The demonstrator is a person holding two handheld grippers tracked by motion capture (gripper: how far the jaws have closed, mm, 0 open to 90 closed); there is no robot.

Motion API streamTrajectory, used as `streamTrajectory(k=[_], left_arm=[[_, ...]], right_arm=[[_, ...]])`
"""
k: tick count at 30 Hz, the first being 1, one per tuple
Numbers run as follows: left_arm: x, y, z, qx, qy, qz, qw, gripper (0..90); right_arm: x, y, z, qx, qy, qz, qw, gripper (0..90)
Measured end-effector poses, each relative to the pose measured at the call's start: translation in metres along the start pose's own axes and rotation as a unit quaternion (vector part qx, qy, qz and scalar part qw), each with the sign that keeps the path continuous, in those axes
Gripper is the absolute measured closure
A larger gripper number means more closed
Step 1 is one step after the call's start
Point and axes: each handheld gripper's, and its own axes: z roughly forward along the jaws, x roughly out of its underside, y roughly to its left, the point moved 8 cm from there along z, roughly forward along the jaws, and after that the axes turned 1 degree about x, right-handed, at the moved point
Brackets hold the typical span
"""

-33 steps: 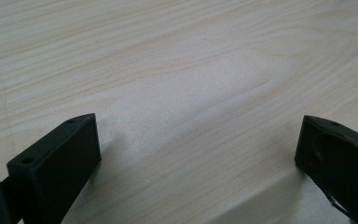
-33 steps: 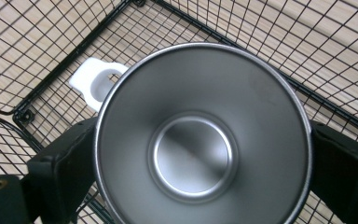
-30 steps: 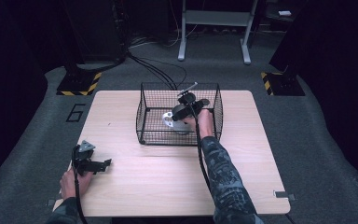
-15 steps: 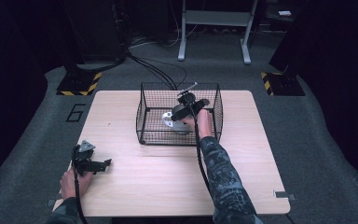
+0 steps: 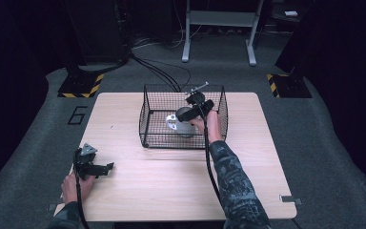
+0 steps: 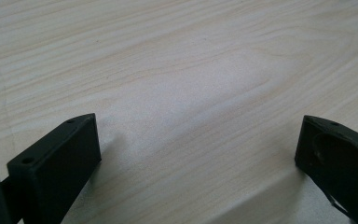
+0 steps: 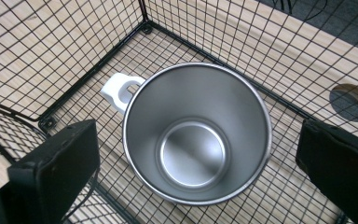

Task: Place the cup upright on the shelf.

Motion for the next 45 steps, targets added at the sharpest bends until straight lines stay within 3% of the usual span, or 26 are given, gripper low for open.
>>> streamTrajectory(k=[16,27,30,31,34,41,45], left_arm=[[0.000,0.000,0.000,0.000,0.000,0.000,1.0000,0.1],[0.000,0.000,0.000,0.000,0.000,0.000,1.0000,0.1],[0.000,0.000,0.000,0.000,0.000,0.000,1.0000,0.1],[0.000,0.000,0.000,0.000,0.000,0.000,1.0000,0.1],[0.000,0.000,0.000,0.000,0.000,0.000,1.0000,0.1],[0.000,0.000,0.000,0.000,0.000,0.000,1.0000,0.1],[0.000,0.000,0.000,0.000,0.000,0.000,1.0000,0.1]], right_arm=[[0.013,0.013,-0.045,-0.020,-0.040,-0.017,0.9989,0.0],[0.029,0.034,-0.083,-0.026,-0.071,-0.056,0.9956,0.0],[0.037,0.038,-0.093,-0.028,-0.076,-0.065,0.9946,0.0],[0.040,0.041,-0.095,-0.027,-0.079,-0.058,0.9948,0.0],[0.051,0.043,-0.105,-0.026,-0.081,-0.077,0.9934,0.0],[0.080,0.047,-0.119,-0.020,-0.084,-0.074,0.9935,0.0],[0.101,0.042,-0.121,-0.013,-0.086,-0.073,0.9935,0.0]])
